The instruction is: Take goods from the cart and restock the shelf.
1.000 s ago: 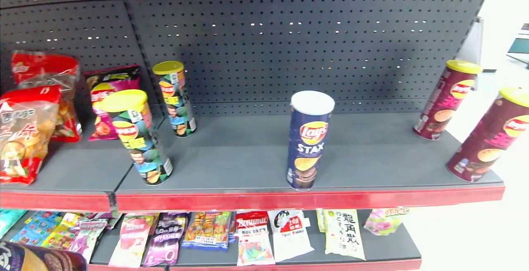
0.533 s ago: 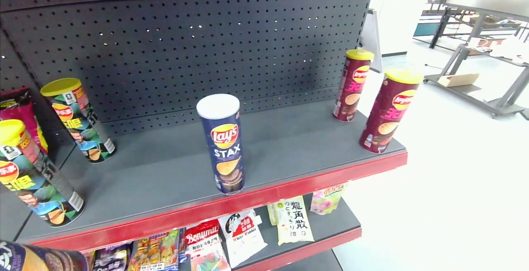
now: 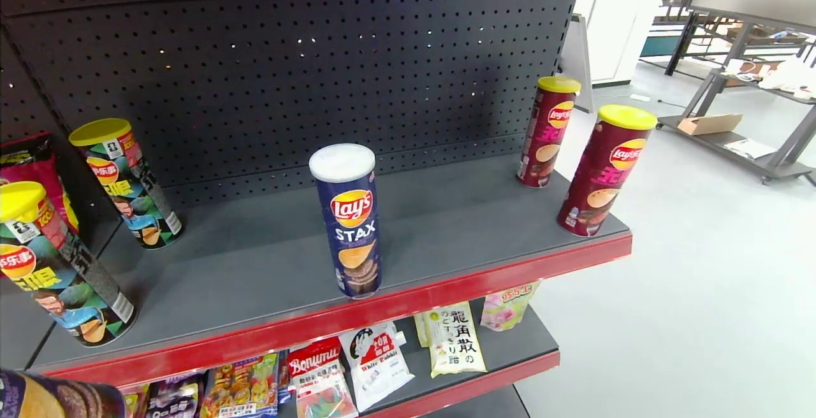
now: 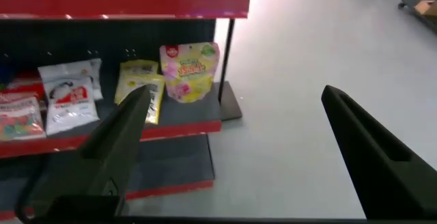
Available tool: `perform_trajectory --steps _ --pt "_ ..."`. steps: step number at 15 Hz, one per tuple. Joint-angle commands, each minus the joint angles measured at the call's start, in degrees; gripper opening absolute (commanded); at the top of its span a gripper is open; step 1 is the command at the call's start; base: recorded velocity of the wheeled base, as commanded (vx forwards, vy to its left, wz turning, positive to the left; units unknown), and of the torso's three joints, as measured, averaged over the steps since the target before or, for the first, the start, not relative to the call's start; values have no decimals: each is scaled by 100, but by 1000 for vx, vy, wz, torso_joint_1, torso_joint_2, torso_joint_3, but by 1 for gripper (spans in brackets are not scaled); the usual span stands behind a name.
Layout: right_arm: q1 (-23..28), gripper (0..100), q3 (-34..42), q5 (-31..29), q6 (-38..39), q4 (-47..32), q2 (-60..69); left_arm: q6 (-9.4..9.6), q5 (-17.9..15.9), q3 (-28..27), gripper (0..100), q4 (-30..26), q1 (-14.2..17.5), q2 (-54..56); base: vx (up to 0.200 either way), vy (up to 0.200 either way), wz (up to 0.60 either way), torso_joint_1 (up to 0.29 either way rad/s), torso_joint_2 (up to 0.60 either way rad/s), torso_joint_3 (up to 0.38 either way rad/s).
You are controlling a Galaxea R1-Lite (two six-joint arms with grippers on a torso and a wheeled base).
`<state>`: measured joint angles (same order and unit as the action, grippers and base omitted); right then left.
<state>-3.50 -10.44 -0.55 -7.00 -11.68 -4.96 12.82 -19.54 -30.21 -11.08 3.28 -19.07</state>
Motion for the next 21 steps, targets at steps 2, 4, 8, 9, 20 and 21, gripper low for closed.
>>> perform_trajectory --steps 2,4,8,9,20,21 --pt "-2 100 753 266 234 816 -14 -114 3 6 0 1 6 -80 0 0 0 0 0 0" --pt "-2 100 920 283 585 1247 -14 -114 3 6 0 1 6 -106 0 0 0 0 0 0" --pt "306 100 1035 204 656 1115 391 -122 -6 -55 0 18 6 -370 0 0 0 0 0 0" --pt "324 100 1035 204 656 1124 461 -122 -15 -38 0 27 -3 -449 0 0 0 0 0 0" --pt "332 100 1035 195 673 1141 496 -404 -32 -82 0 2708 -416 -3754 0 0 0 0 0 0" --pt "332 100 1035 195 673 1141 496 -395 -32 -82 0 3033 -451 -4105 0 0 0 0 0 0"
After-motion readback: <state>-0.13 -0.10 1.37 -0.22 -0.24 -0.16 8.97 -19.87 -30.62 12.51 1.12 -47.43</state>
